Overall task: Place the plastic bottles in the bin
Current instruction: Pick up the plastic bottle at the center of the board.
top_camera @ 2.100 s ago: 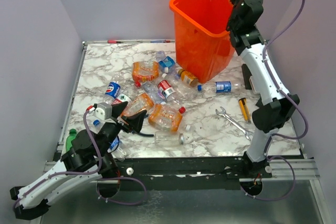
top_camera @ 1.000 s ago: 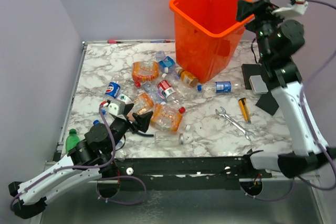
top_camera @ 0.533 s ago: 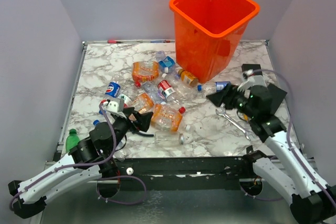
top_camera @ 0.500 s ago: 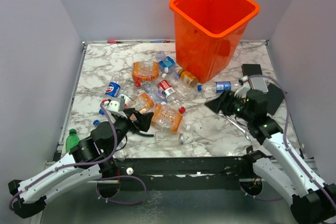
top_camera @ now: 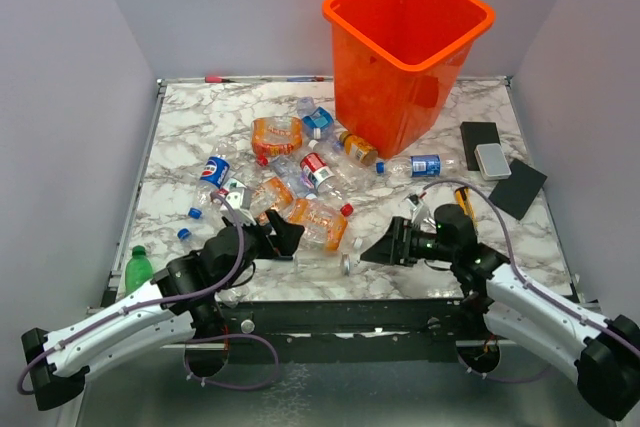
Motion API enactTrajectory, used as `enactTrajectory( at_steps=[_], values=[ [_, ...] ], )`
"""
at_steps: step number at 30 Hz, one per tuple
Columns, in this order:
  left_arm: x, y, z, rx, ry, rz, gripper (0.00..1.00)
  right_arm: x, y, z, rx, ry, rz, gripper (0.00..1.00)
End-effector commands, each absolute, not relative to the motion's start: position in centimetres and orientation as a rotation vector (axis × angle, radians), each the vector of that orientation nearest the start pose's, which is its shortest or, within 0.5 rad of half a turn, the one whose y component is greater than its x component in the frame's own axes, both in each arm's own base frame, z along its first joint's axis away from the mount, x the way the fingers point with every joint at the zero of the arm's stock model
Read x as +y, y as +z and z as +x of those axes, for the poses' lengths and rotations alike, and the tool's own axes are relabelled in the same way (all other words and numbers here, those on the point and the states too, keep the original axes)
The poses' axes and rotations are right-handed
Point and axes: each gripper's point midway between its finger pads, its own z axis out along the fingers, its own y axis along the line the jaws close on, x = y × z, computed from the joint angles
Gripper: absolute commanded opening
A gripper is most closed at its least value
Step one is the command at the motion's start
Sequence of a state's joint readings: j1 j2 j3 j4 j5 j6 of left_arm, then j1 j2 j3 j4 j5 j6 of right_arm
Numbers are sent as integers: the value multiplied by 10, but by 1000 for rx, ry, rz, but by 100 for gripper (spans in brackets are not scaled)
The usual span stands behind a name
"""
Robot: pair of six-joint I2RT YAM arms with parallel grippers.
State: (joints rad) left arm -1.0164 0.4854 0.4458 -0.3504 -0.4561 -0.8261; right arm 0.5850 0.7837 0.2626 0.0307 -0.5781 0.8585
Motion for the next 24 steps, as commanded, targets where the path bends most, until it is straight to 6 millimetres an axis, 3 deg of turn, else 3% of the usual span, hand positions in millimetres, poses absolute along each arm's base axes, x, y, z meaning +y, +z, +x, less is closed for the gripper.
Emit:
enactTrajectory(
  at_steps=[1, 11, 15, 24],
  values=[
    [-191, 130, 156, 2128, -871, -251, 99, 257, 102, 135, 2300, 1461, -55, 90],
    [-195, 92, 136, 2248, -923, -256, 90, 292, 65, 142, 2386, 1366, -10, 90],
    [-197, 86, 133, 2274, -912, -230, 84, 304, 52, 143, 2424, 1340, 26, 89],
    [-199, 79, 127, 2283, -946, -198, 67, 302, 49, 147, 2352, 1369, 129, 82]
  ],
)
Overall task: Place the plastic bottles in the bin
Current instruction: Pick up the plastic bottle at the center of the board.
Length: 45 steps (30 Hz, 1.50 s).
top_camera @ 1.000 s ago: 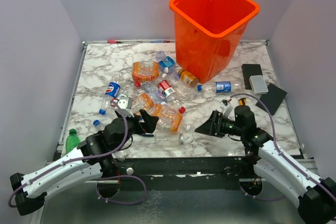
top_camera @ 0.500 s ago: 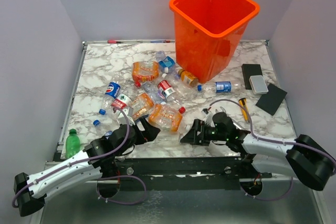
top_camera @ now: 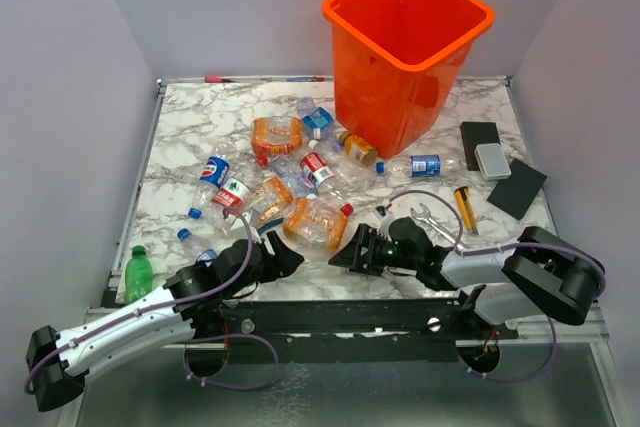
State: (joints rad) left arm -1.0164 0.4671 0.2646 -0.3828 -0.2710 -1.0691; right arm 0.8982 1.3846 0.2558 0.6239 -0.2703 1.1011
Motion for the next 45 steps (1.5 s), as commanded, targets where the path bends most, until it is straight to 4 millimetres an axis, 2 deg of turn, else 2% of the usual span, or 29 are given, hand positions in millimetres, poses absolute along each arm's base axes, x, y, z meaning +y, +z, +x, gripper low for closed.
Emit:
enactTrajectory(
  at_steps=[1, 5, 11, 18, 20, 23, 27, 31, 34, 37, 38, 39, 41, 42, 43, 45],
  values=[
    [-199, 79, 126, 2281, -951, -199, 66, 301, 50, 147, 2342, 1376, 133, 81],
    [-202, 75, 125, 2282, -968, -193, 59, 303, 58, 144, 2298, 1434, 110, 73],
    [-207, 68, 124, 2307, -971, -167, 58, 308, 58, 140, 2287, 1476, 56, 86],
    [-212, 70, 125, 2302, -980, -146, 53, 320, 65, 138, 2240, 1560, -15, 82],
    [-212, 71, 125, 2299, -982, -145, 51, 324, 69, 138, 2229, 1586, -32, 74],
    [-213, 74, 126, 2287, -993, -148, 51, 325, 75, 136, 2201, 1617, -38, 57],
    [-214, 87, 128, 2237, -1026, -144, 57, 318, 82, 133, 2192, 1609, -45, 36],
    [-212, 107, 135, 2164, -1046, -157, 72, 308, 89, 129, 2192, 1555, -75, 27],
    [-210, 126, 140, 2113, -1044, -160, 81, 298, 95, 129, 2198, 1493, -79, 24],
    [-205, 153, 146, 2049, -1021, -137, 91, 287, 104, 128, 2206, 1414, -113, 23],
    [-201, 165, 150, 2014, -995, -122, 97, 283, 109, 128, 2202, 1387, -127, 22],
    [-196, 178, 154, 1982, -967, -117, 99, 279, 115, 129, 2195, 1359, -144, 22],
    [-184, 212, 163, 1895, -908, -88, 99, 269, 124, 126, 2219, 1280, -202, 21],
    [-179, 231, 166, 1846, -878, -61, 99, 267, 139, 128, 2196, 1258, -234, 21],
    [-173, 250, 169, 1795, -846, -31, 99, 259, 138, 124, 2241, 1198, -271, 21],
    [-165, 289, 172, 1693, -786, 65, 99, 252, 155, 122, 2260, 1128, -353, 21]
  ],
)
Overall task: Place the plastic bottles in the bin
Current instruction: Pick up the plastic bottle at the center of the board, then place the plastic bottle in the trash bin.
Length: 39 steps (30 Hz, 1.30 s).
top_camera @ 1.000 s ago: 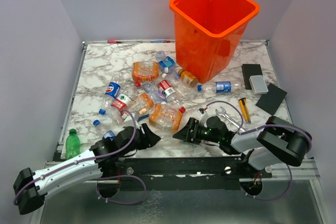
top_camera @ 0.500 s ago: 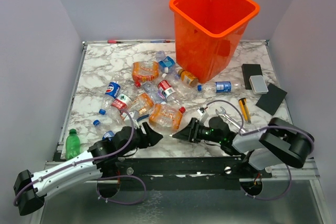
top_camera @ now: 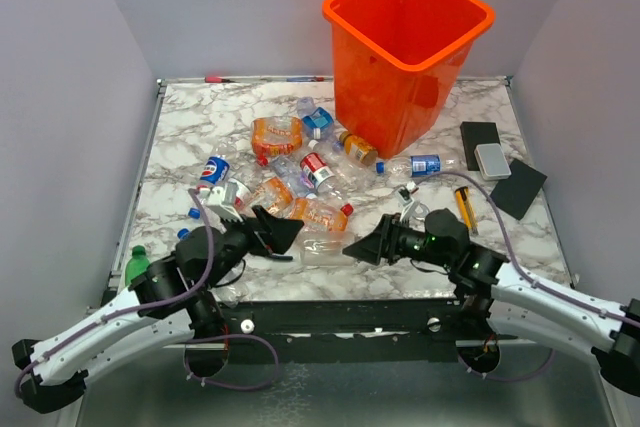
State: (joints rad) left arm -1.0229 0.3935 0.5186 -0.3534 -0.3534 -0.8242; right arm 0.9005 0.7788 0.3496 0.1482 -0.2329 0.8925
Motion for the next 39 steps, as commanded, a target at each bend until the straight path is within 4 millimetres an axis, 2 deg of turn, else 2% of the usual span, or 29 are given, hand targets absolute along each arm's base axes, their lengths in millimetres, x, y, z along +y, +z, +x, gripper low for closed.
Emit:
enactTrajectory(
  at_steps=[1, 3, 5, 6, 7, 8, 9, 13, 18, 26, 35, 39],
  values=[
    [-168, 307, 169, 1642, -766, 171, 99, 251, 163, 120, 2270, 1106, -405, 20],
    [-185, 336, 158, 1559, -760, 422, 99, 249, 177, 114, 2299, 1063, -523, 20],
    [-211, 348, 140, 1519, -783, 714, 99, 248, 198, 112, 2300, 1035, -632, 20],
    [-227, 347, 128, 1514, -816, 868, 99, 249, 206, 110, 2297, 1025, -690, 20],
    [-240, 342, 119, 1524, -842, 1004, 99, 252, 223, 108, 2270, 1040, -750, 20],
    [-251, 336, 108, 1527, -878, 1133, 99, 251, 226, 107, 2277, 1019, -803, 20],
    [-259, 327, 103, 1544, -890, 1240, 99, 252, 243, 109, 2247, 1013, -837, 20],
    [-273, 303, 104, 1612, -843, 1465, 99, 253, 270, 115, 2215, 949, -956, 20],
    [-275, 297, 106, 1605, -810, 1545, 99, 256, 292, 124, 2167, 905, -990, 20],
    [-273, 290, 106, 1618, -800, 1549, 99, 260, 301, 127, 2145, 908, -1021, 20],
    [-289, 284, 105, 1595, -895, 1480, 99, 275, 323, 122, 2041, 1036, -1013, 19],
    [-296, 273, 105, 1620, -914, 1501, 99, 280, 330, 117, 2010, 1094, -1018, 19]
  ],
)
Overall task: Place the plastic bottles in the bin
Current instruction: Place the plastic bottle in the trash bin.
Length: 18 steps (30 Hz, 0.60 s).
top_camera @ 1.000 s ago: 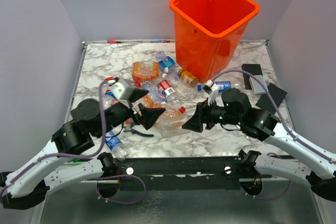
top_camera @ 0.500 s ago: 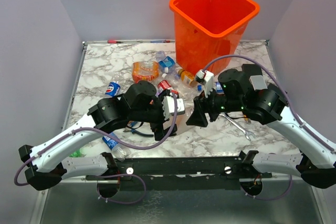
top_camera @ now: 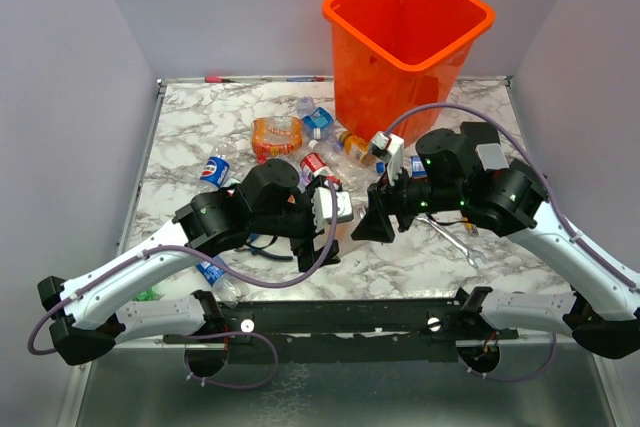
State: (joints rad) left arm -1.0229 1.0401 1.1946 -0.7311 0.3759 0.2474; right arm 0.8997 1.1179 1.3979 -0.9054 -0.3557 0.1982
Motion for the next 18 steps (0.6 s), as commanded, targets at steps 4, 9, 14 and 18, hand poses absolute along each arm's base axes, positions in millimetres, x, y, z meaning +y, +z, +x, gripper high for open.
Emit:
enactTrajectory(
  at_steps=[4, 9, 14, 18],
  values=[
    [-302, 265, 107, 1650, -921, 1505, 90, 282, 333, 113, 1995, 1131, -1019, 19],
    [-304, 263, 106, 1655, -940, 1499, 70, 281, 344, 111, 1974, 1146, -1012, 26],
    [-306, 273, 107, 1627, -969, 1424, 38, 279, 371, 107, 1902, 1197, -961, 71],
    [-310, 289, 104, 1574, -1046, 1329, 29, 274, 399, 113, 1817, 1198, -854, 81]
  ],
)
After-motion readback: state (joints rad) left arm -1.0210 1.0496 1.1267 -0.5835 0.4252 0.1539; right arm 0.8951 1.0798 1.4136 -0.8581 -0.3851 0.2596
